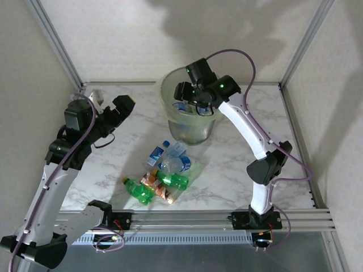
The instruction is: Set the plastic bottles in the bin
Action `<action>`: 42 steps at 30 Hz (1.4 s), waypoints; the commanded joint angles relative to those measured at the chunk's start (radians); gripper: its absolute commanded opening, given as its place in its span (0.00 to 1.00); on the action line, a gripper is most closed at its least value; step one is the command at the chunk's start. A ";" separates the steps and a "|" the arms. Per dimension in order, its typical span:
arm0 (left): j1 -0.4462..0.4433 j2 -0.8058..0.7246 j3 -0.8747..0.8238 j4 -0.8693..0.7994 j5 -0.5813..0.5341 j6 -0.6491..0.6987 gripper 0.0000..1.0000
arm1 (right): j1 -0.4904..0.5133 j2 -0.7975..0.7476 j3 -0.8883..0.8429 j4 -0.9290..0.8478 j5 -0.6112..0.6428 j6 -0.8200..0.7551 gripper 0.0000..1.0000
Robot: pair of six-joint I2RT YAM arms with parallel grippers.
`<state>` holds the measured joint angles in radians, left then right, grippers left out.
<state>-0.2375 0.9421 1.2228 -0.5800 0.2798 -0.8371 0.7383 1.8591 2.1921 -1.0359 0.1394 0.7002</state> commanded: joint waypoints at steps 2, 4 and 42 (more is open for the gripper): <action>0.009 -0.039 -0.021 -0.095 -0.076 -0.005 0.98 | 0.089 -0.130 -0.044 0.050 0.093 -0.054 0.67; 0.009 -0.042 -0.036 -0.133 -0.080 -0.011 0.97 | 0.128 -0.189 -0.117 0.103 0.103 -0.071 0.67; -0.158 -0.286 -0.489 -0.499 -0.268 -0.310 0.75 | 0.212 -0.495 -0.569 0.344 0.029 -0.039 0.77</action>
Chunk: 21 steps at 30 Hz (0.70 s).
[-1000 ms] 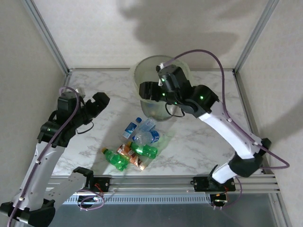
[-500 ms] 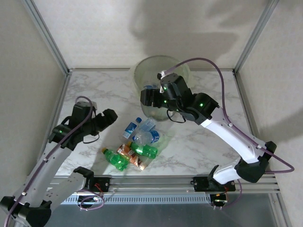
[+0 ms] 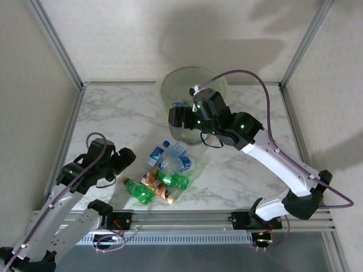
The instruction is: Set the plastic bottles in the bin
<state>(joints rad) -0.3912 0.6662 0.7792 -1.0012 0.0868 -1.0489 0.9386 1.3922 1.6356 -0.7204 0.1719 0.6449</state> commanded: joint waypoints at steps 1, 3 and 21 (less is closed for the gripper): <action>-0.004 -0.018 -0.071 -0.065 -0.076 -0.119 0.73 | 0.012 -0.028 -0.011 0.028 -0.009 0.015 0.77; -0.003 -0.029 -0.112 -0.029 -0.075 -0.155 0.70 | 0.017 -0.030 -0.010 0.026 -0.011 0.015 0.77; 0.016 0.148 -0.305 0.252 -0.063 -0.204 0.61 | 0.037 -0.065 -0.013 -0.013 0.032 0.036 0.77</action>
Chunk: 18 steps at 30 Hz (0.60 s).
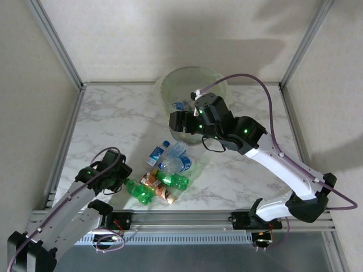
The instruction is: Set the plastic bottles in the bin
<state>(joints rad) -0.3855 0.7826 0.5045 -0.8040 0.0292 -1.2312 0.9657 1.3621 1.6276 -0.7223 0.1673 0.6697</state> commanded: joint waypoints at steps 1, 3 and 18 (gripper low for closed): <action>0.012 0.048 -0.034 0.061 -0.003 -0.015 0.61 | 0.011 -0.038 -0.003 -0.016 0.046 0.011 0.77; 0.016 0.081 -0.034 0.069 -0.012 0.000 0.61 | 0.011 -0.044 -0.002 -0.028 0.063 0.013 0.77; 0.031 0.235 -0.047 0.151 -0.019 0.039 0.58 | 0.011 -0.114 -0.061 -0.036 0.127 0.031 0.75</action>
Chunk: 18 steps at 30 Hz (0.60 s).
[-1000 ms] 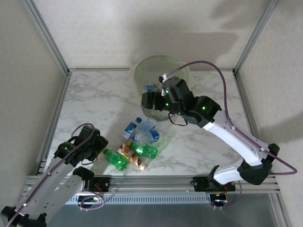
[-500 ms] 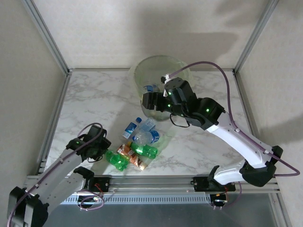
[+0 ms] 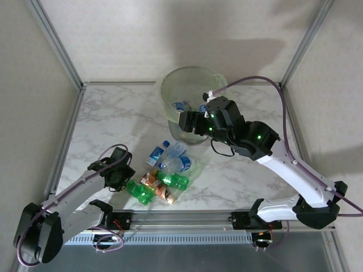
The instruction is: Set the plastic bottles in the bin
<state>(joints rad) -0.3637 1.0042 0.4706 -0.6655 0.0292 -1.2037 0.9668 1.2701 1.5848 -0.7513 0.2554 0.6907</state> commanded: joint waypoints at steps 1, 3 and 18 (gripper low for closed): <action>0.009 0.020 -0.014 0.015 -0.020 0.015 0.57 | 0.010 -0.025 -0.022 -0.005 0.041 0.012 0.76; 0.009 0.035 -0.022 0.028 -0.017 0.018 0.55 | 0.009 -0.032 -0.037 0.003 0.042 0.014 0.75; 0.025 0.050 -0.048 0.058 -0.009 0.029 0.38 | 0.010 -0.015 -0.029 0.024 0.058 -0.006 0.73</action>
<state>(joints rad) -0.3496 1.0489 0.4423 -0.6399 0.0288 -1.1744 0.9668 1.2480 1.5314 -0.7441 0.2886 0.6945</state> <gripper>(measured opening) 0.389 0.732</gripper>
